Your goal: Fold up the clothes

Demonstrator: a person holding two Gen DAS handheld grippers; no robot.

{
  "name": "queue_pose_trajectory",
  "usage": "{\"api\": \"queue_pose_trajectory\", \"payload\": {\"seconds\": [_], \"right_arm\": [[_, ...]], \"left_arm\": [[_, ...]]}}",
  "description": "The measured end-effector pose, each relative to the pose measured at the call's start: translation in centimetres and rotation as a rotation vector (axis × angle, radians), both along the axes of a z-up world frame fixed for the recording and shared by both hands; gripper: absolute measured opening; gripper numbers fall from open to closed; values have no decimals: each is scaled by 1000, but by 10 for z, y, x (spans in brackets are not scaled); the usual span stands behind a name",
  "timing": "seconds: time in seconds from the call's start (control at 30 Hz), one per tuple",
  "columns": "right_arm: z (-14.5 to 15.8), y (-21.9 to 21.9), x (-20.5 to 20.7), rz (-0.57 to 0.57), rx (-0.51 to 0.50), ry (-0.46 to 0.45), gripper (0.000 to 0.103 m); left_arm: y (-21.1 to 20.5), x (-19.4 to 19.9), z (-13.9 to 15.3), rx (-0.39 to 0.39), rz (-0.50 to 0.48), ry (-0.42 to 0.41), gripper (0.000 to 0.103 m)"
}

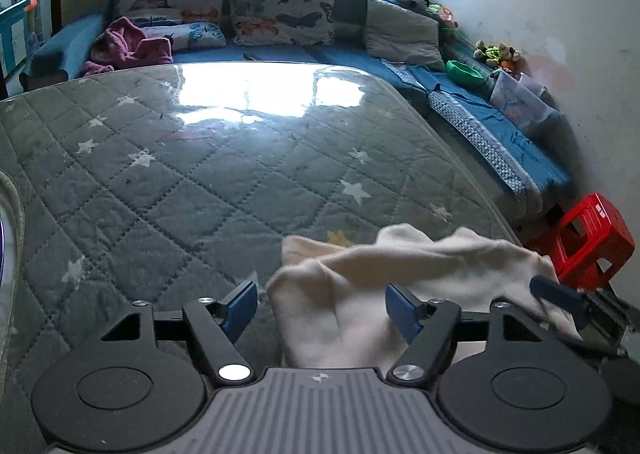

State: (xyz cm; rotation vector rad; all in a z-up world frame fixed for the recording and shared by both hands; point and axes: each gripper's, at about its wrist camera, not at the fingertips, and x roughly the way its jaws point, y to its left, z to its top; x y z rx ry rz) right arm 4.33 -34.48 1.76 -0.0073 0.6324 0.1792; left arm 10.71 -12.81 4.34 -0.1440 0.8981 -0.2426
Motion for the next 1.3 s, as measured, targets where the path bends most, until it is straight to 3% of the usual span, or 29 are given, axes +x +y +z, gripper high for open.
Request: {"api": "queue_pose_trajectory", "payload": {"seconds": [0.13,0.47,0.83,1.07,1.3], "right_arm": [[-1,6,-26,13,-32,-13,68],[-4,8,-74,-33,-26,-37,76],[-2,13,-90,-54,-18,-58,87],[-1,21,-106,-71,-39,-65,103],[1,31,-119,-77,-61,-73,103]], "left_arm": [[-5,-13,-1,20,-17,-8,76],[-8,-46,-8,63,-29,-10,84],[7,-71,-3,46,3,-25,93],[17,-88,-2,33,7,-27,101],[27,-104,-1,24,3,-29,103]]}}
